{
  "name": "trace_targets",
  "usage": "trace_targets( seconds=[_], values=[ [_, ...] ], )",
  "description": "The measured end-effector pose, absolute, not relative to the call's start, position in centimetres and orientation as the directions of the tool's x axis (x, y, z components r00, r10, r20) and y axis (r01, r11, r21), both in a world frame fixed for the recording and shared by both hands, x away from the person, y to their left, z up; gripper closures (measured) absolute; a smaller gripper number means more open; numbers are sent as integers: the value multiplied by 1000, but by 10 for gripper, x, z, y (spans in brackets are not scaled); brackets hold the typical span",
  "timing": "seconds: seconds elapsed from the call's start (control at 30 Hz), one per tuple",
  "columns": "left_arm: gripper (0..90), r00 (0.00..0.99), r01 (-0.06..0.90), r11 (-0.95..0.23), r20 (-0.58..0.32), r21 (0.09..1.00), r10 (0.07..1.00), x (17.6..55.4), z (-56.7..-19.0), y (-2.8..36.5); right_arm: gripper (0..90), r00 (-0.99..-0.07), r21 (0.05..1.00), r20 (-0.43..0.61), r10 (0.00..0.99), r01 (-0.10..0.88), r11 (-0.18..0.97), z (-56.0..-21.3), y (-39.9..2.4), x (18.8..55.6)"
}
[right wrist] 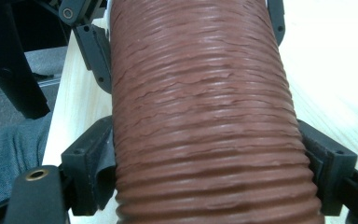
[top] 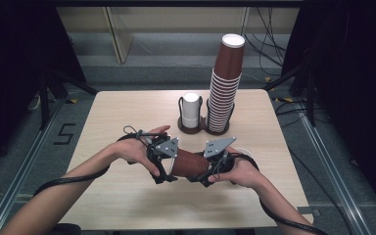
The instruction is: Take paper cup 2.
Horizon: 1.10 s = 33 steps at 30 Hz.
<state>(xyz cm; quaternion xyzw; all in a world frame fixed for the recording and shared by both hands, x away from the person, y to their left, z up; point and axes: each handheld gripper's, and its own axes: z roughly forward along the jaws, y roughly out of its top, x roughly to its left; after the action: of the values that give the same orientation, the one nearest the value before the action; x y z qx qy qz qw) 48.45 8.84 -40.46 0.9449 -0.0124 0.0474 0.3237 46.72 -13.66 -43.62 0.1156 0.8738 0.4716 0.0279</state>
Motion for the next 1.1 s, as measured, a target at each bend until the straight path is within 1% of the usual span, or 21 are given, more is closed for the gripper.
trace_targets(
  seconds=[0.27, 0.37, 0.53, 0.63, 0.73, 0.8, 0.83, 0.87, 1.0, 1.07, 1.1],
  values=[
    [0, 993, -84, -772, 114, 630, -16, 485, -402, 86, 200, -976, 840, 47, 213, 154, 521, -435, -134, 468],
    [40, 993, -92, -765, 118, 637, -21, 485, -401, 85, 199, -977, 843, 46, 208, 150, 517, -435, -134, 467],
    [74, 990, -109, -757, 137, 644, -25, 483, -401, 85, 199, -977, 842, 42, 210, 148, 519, -434, -134, 467],
    [80, 989, -120, -762, 143, 637, -36, 483, -400, 85, 200, -978, 833, 50, 204, 154, 531, -434, -133, 467],
    [88, 990, -122, -764, 137, 634, -44, 482, -400, 85, 204, -980, 834, 32, 199, 136, 535, -435, -132, 467],
    [92, 989, -131, -768, 141, 627, -54, 481, -400, 85, 207, -980, 821, 59, 188, 155, 549, -436, -130, 465],
    [93, 988, -137, -772, 147, 621, -57, 480, -401, 84, 208, -981, 816, 45, 188, 144, 560, -435, -130, 466],
    [94, 988, -140, -777, 141, 614, -66, 479, -400, 84, 207, -981, 806, 52, 184, 150, 573, -435, -129, 465],
    [96, 987, -144, -775, 149, 616, -64, 478, -401, 83, 204, -982, 801, 32, 186, 137, 583, -435, -129, 464],
    [97, 986, -149, -777, 156, 611, -66, 478, -400, 83, 186, -982, 796, 34, 186, 140, 589, -435, -129, 463],
    [97, 985, -151, -778, 160, 610, -66, 477, -400, 83, 173, -981, 795, 51, 186, 153, 588, -435, -128, 462]
  ],
)
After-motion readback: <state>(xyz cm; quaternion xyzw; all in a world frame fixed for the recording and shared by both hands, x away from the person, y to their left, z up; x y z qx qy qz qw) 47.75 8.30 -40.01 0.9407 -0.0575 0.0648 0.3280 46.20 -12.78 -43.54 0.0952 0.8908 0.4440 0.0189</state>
